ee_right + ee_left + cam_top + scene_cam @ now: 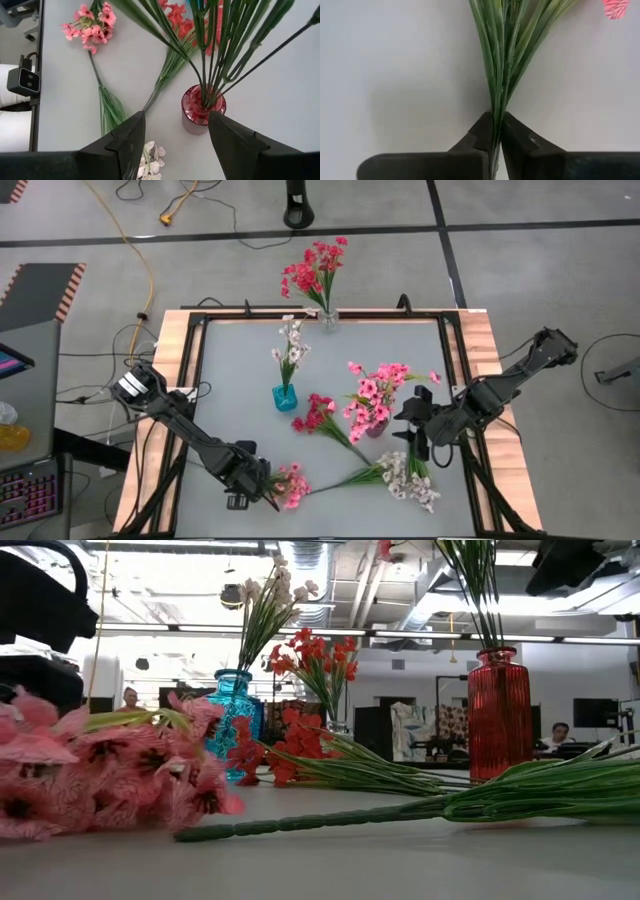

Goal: Sort flowers into vase by color
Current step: Put the pink flower into the red vase

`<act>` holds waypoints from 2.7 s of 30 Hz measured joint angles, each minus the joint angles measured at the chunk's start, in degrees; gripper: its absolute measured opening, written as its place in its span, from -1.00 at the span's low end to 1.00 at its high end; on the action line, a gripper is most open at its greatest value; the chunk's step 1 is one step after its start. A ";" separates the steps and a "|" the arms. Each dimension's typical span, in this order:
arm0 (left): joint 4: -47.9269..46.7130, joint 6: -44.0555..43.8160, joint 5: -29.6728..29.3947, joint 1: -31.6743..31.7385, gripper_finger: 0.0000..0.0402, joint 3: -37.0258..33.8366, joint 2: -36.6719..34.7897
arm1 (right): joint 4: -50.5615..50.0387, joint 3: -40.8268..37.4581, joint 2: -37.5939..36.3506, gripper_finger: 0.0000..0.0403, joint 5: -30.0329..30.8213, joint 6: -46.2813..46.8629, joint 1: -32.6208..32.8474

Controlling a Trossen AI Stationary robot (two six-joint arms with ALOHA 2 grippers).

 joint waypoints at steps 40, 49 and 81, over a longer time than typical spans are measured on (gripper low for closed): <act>44.88 35.26 -41.20 4.14 -1.00 5.61 -18.74 | 14.42 0.00 0.15 0.21 0.46 -0.55 2.41; 45.92 29.89 -38.80 7.56 -1.00 5.61 -18.72 | 27.76 0.00 0.83 0.21 5.00 -7.91 6.98; 59.39 32.25 -33.98 7.75 -1.00 5.59 -18.68 | 78.79 0.07 17.59 0.21 9.68 -39.63 2.36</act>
